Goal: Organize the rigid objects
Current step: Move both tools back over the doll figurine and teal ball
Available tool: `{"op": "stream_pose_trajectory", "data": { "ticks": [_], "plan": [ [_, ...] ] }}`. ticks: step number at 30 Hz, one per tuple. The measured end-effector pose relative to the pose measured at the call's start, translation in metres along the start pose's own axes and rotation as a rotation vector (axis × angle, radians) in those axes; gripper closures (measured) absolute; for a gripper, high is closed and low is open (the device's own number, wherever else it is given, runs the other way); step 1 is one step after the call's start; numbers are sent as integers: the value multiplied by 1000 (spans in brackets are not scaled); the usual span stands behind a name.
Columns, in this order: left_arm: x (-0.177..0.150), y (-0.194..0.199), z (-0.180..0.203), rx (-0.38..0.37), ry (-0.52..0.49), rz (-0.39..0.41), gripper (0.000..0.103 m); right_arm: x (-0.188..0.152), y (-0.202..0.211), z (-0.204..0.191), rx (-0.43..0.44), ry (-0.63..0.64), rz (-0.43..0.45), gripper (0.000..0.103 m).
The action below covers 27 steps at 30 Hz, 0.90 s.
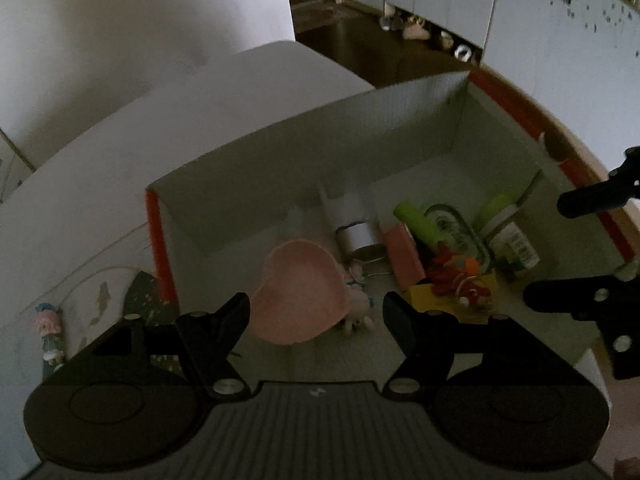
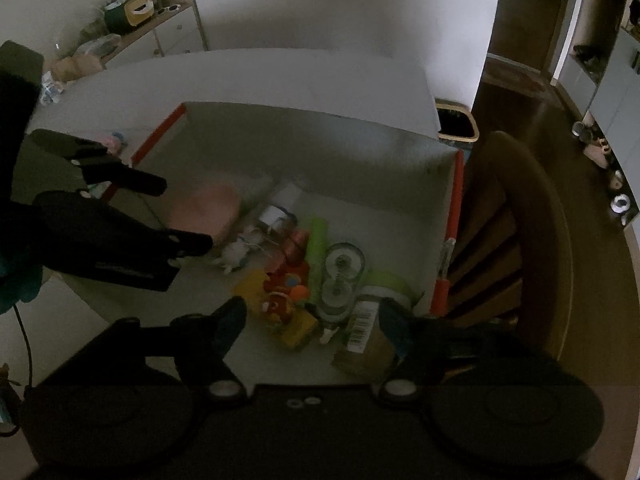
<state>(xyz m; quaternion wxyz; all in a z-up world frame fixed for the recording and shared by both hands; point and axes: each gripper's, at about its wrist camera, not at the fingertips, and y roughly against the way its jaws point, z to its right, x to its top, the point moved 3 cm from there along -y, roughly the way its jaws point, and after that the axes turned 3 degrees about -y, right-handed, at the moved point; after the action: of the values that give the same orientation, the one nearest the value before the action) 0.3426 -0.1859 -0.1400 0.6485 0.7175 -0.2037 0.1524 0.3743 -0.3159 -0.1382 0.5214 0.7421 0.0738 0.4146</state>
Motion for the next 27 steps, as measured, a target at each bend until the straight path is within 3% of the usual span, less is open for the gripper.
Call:
{"op": "stream_pose_trajectory", "data": {
  "ticks": [14,27],
  "plan": [
    [-23,65,-25,-66,96,156,30,4,30,-28,43,-20,62,12],
    [-66,109,-85,-47,175,253,26,6,45,-88,84,-6,148,3]
  ]
}}
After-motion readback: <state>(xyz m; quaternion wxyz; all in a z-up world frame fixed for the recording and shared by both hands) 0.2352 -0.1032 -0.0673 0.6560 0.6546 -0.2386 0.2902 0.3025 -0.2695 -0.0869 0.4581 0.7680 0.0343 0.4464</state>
